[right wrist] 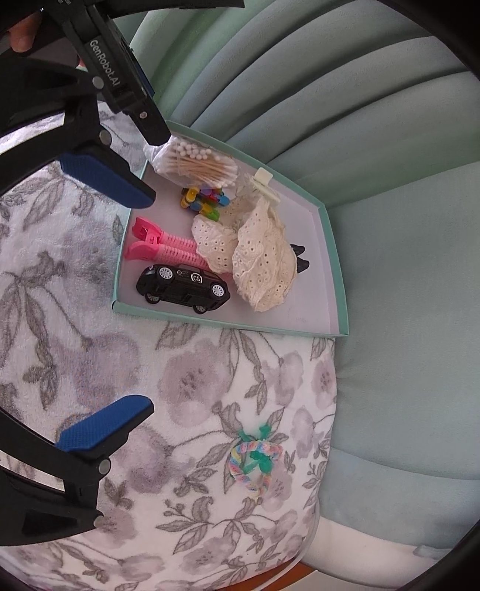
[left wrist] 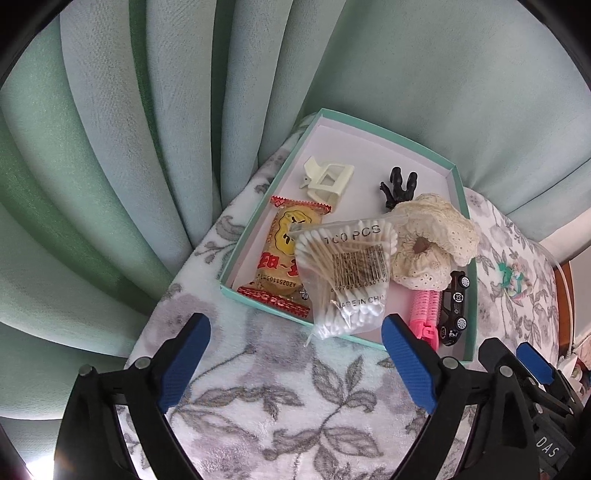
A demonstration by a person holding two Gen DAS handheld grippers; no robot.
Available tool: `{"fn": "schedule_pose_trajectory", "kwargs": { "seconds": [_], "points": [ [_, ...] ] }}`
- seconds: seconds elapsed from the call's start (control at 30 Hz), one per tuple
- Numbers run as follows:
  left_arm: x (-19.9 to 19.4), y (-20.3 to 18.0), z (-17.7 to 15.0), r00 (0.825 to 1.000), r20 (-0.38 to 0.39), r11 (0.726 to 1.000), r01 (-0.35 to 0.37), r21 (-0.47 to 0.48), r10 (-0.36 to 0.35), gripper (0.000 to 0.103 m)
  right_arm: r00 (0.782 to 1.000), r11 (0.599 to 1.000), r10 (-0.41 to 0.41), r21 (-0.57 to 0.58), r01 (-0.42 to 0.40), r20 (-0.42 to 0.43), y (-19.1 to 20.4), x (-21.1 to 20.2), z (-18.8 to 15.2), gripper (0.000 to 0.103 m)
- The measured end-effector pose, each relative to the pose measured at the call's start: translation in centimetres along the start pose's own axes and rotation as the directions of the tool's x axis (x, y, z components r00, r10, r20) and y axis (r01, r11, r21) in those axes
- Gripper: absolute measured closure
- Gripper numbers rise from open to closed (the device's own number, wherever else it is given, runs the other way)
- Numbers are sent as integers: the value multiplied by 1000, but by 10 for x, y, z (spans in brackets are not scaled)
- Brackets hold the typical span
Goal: Organize objects
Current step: 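Withdraw both open tools from the box lid toward the pipe-cleaner ring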
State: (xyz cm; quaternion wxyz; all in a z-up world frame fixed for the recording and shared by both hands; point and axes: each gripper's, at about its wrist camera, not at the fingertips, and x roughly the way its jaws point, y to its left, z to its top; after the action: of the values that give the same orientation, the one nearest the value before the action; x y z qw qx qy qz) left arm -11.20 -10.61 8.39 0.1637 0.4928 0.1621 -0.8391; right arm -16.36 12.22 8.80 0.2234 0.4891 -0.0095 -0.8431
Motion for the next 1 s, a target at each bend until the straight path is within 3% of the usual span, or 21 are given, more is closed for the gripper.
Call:
{"fn": "schedule_pose_trajectory", "kwargs": {
  "seconds": [0.27, 0.47, 0.7, 1.0],
  "points": [
    [-1, -4, 2, 999, 29, 999, -29, 20, 28, 9, 1000, 999, 2, 43, -2, 0, -17, 5, -1, 0],
    [-11, -21, 13, 998, 64, 999, 23, 45, -26, 9, 999, 998, -22, 56, 21, 32, -39, -6, 12, 0],
    [-24, -74, 35, 986, 109, 982, 112, 152, -129, 9, 993, 992, -80, 107, 70, 84, -85, -25, 31, 0],
    [-20, -166, 51, 966, 58, 925, 223, 308, -253, 9, 983, 975, -147, 184, 125, 111, -144, -35, 43, 0]
  ]
}}
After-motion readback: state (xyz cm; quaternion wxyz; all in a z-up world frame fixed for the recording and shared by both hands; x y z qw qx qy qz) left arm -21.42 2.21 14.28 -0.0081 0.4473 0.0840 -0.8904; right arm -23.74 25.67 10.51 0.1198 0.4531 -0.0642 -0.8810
